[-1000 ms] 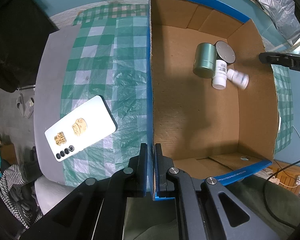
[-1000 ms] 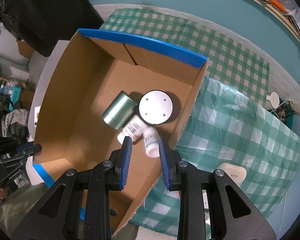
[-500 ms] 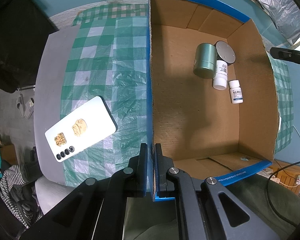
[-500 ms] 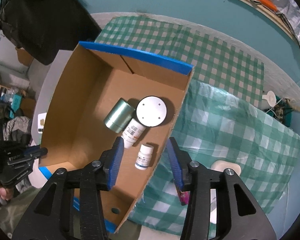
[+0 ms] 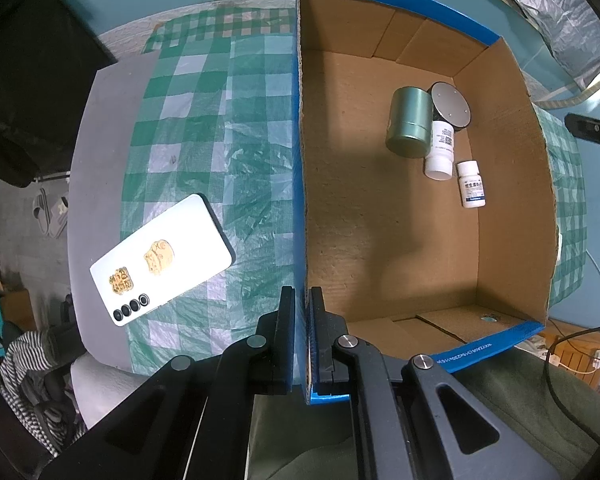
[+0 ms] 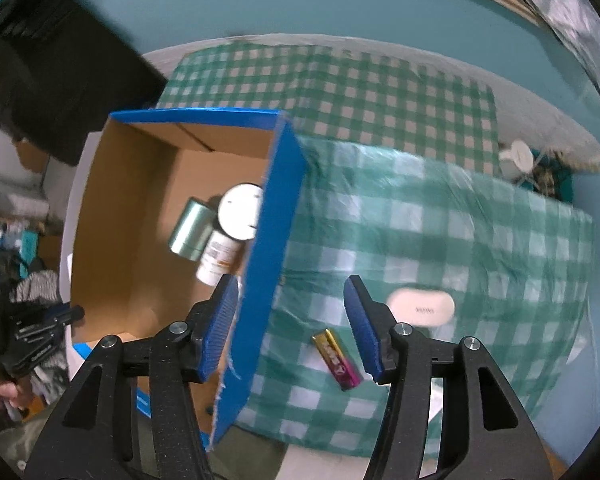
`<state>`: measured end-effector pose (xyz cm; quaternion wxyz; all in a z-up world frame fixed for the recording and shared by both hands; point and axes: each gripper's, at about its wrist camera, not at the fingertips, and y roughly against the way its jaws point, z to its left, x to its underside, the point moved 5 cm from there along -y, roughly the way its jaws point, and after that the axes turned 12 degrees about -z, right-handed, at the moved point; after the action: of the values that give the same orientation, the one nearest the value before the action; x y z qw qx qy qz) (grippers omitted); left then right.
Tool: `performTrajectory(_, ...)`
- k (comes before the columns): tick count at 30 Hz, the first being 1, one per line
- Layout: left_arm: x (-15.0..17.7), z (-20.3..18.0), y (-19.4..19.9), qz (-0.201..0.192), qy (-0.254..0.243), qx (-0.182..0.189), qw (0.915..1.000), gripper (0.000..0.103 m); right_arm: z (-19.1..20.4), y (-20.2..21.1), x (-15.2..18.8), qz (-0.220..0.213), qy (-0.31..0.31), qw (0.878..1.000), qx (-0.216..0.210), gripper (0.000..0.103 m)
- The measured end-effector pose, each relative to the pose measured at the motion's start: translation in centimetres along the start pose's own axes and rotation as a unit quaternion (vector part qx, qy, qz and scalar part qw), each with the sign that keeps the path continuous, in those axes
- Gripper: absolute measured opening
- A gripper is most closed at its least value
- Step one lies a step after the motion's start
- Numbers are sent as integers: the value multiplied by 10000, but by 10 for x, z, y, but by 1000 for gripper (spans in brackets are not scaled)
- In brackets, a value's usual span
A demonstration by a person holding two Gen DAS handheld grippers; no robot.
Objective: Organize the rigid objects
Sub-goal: 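Move the right tool back over the white KINYO earbud case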
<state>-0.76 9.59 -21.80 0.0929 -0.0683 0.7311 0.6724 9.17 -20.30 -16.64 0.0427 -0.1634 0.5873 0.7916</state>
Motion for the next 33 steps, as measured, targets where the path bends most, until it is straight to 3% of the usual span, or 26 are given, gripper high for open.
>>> performTrajectory(8, -1, -1, 0, 1, -18, -1, 10000, 6, -57, -2, 14, 65, -783, 9965, 269, 63)
performTrajectory(16, 0, -1, 1, 11, -3, -6, 10000, 6, -117, -20, 33, 240, -1950, 9800, 323, 63)
performTrajectory(33, 1, 1, 2, 4, -4, -8, 10000, 6, -151, -60, 65, 585, -2950, 9535, 218, 65)
